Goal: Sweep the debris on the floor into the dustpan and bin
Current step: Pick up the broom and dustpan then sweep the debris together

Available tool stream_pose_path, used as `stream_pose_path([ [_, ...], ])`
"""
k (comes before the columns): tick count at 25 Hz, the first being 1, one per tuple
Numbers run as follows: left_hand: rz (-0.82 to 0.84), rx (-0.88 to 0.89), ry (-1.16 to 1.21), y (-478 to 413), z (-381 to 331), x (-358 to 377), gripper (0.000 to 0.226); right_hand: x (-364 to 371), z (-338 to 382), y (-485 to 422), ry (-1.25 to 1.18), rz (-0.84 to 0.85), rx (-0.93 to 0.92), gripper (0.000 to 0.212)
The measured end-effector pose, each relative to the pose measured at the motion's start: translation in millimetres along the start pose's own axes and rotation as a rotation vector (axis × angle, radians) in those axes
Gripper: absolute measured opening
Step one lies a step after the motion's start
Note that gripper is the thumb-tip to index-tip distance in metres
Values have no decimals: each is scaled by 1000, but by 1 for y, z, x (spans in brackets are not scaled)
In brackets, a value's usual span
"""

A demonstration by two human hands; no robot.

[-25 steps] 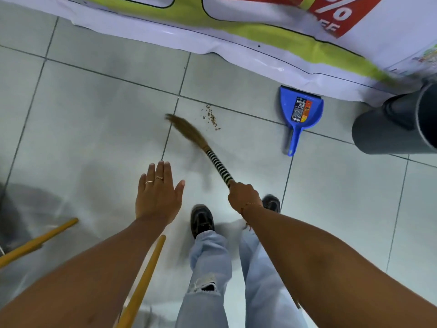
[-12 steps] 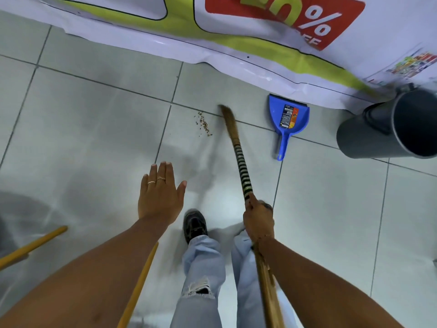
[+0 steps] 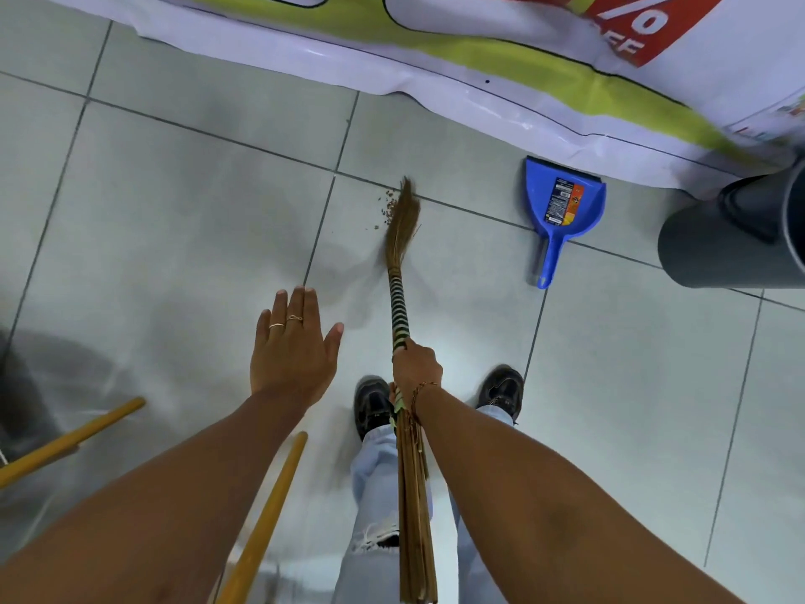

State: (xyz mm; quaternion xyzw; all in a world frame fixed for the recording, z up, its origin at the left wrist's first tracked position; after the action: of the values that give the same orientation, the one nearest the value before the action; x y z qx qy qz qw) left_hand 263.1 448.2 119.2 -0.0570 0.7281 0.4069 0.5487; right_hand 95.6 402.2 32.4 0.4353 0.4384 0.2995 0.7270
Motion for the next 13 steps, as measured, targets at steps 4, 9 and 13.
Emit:
stream_pose_path([
  [4, 10, -15, -3, 2, -4, -2, 64, -13, -2, 12, -164, -108, -37, 34],
  [9, 34, 27, -24, 9, -42, -17, 65, -62, -9, 54, -202, -223, -96, 38],
  [13, -3, 97, -47, -12, -102, -40, 64, -163, 1, 31, -164, -302, -126, 40],
])
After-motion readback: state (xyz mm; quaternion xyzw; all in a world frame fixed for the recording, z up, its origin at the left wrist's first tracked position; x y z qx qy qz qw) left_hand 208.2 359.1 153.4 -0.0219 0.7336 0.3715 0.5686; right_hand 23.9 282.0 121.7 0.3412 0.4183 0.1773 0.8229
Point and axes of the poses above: each hand's wrist, its own y-axis away from the middle knuckle, its own x-axis out of the palm, z = x × y, the point moved 9 cm from there along -y, towards the middle knuckle, and after that the axes turned 3 degrees about -x, right-handed, at the moved point
